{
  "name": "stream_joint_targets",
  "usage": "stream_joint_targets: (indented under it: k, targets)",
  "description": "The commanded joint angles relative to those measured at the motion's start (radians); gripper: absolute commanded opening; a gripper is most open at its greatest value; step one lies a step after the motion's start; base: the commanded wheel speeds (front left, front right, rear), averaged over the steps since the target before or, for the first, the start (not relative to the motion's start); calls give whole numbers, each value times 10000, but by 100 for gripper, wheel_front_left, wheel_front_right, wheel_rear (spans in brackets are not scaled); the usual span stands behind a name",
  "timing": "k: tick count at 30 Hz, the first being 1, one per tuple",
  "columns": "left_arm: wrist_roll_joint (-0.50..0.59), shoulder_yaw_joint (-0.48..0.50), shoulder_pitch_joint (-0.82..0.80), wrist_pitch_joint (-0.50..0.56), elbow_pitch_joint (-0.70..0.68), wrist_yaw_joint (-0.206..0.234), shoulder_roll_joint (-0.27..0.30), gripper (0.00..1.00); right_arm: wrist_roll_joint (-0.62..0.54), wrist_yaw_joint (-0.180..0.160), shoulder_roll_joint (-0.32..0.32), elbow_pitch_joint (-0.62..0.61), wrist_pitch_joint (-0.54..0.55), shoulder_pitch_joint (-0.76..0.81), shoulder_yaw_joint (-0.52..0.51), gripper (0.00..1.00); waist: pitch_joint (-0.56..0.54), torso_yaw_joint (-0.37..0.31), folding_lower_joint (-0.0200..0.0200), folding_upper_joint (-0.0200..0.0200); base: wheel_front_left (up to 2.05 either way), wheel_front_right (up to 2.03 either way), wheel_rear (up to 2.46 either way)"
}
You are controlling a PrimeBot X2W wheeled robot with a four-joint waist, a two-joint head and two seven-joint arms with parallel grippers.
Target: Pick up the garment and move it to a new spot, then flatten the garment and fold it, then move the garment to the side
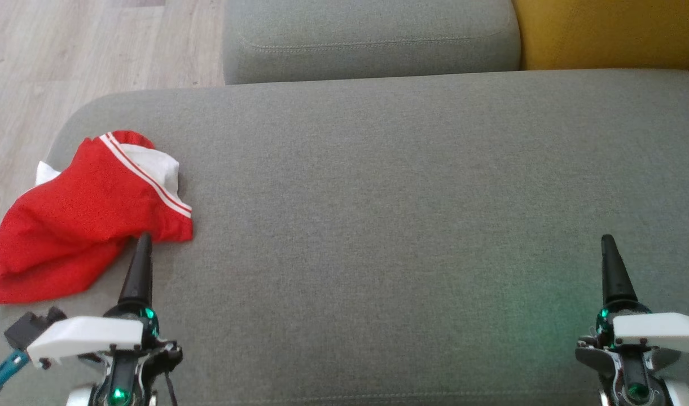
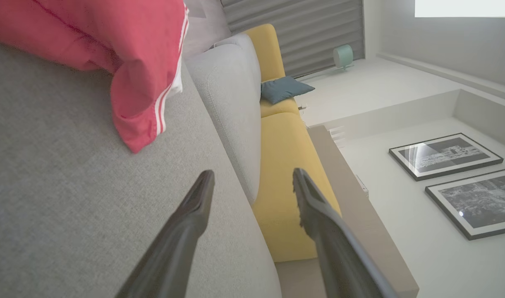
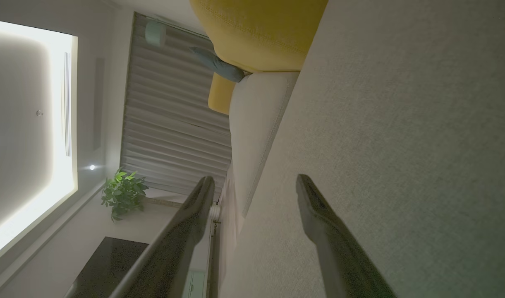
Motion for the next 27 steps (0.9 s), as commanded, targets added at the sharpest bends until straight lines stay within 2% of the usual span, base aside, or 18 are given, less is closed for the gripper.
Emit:
stream_joint_targets:
  k: [1, 27]
  targets:
    - [361, 23, -646, -104, -461, -30, 236, 100, -382, 14, -223, -469, -58, -563, 92, 100, -3, 3, 0, 0, 0, 0, 0]
    - [4458, -554, -777, -864, -933, 59, 581, 100, -4624, 22, -367, -1391, -170, -415, 701, 100, -151, 19, 0, 0, 0, 0, 0]
